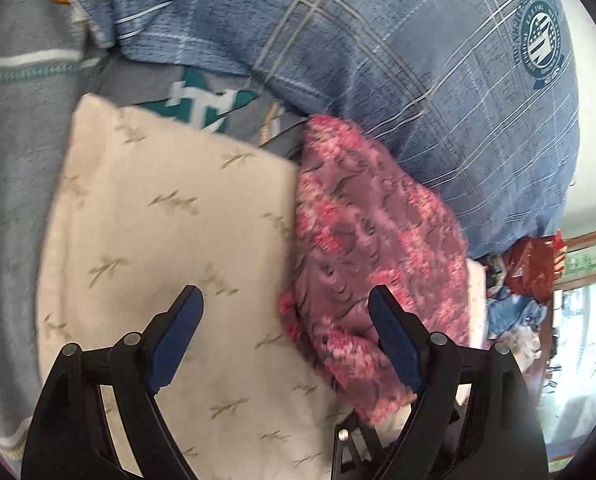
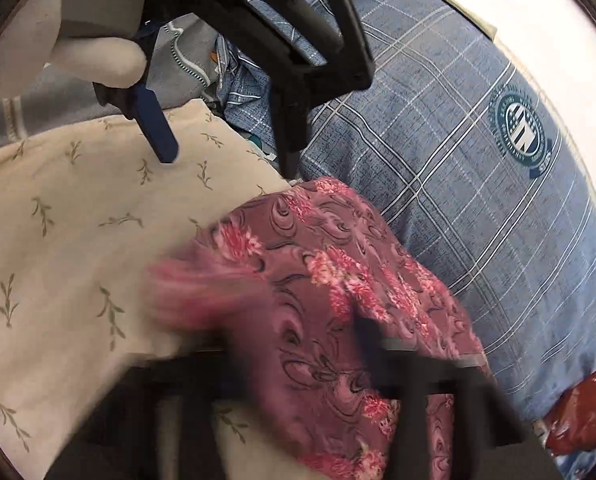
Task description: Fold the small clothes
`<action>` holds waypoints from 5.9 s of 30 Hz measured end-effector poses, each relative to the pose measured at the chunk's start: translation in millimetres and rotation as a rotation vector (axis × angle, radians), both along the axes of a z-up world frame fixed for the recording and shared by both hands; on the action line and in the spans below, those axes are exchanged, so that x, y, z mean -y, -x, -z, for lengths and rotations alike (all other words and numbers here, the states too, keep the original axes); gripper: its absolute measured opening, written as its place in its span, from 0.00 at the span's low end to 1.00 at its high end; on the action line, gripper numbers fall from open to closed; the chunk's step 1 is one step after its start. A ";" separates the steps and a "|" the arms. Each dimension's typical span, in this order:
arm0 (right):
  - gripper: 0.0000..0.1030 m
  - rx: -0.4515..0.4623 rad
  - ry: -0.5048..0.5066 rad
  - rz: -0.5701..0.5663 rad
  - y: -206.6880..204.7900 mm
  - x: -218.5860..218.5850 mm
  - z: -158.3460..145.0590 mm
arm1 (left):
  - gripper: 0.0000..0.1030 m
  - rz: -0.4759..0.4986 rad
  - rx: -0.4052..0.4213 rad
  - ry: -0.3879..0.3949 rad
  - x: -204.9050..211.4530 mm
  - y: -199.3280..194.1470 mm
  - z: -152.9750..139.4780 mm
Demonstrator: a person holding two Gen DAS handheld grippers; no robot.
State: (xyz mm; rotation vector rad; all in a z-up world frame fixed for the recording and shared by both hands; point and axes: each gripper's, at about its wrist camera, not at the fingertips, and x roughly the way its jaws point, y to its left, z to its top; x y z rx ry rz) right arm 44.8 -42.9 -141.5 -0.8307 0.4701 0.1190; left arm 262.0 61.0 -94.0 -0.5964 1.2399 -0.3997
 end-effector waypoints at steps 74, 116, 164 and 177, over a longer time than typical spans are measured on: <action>0.53 -0.231 -1.545 0.290 13.8 345.9 -40.7 | 0.58 0.403 0.019 -0.688 401.4 -46.2 -56.9; 0.57 -0.213 -1.580 0.307 -46.9 453.1 -115.4 | 0.46 0.123 0.019 -0.126 239.8 -17.2 -36.8; 0.47 -0.306 -1.169 0.358 -14.3 451.8 -110.1 | 0.58 0.208 0.129 -0.125 195.3 67.1 -42.5; 0.66 -0.505 -1.363 0.264 -112.4 448.7 -64.3 | 0.72 0.158 0.009 0.068 209.0 1.9 -13.2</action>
